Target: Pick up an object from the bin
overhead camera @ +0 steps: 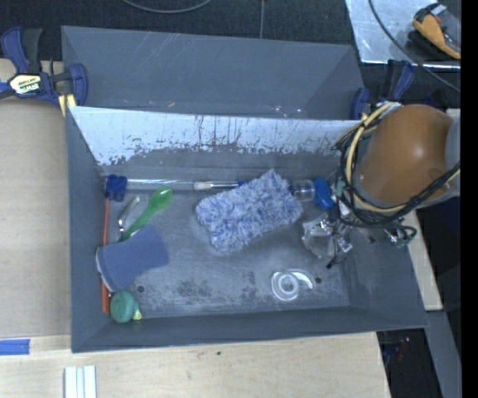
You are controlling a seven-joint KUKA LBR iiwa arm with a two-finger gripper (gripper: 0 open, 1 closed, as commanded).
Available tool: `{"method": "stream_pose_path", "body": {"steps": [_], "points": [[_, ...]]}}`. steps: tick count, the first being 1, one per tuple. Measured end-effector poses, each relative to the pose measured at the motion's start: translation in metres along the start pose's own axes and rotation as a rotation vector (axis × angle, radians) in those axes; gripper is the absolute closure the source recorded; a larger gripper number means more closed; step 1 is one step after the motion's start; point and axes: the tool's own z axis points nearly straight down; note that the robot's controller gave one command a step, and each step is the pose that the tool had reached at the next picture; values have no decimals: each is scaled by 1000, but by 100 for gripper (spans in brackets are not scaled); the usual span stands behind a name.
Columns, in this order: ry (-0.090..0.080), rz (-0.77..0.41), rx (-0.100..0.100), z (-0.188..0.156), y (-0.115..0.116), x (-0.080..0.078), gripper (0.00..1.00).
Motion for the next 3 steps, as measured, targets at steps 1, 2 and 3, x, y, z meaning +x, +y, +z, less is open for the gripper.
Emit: {"method": "stream_pose_path", "body": {"steps": [1, 2, 3], "points": [[-3, -200, 2, 29, 11, -36, 100], [-5, -206, 5, 27, 21, -31, 100], [-7, -281, 6, 28, 27, -29, 100]]}}
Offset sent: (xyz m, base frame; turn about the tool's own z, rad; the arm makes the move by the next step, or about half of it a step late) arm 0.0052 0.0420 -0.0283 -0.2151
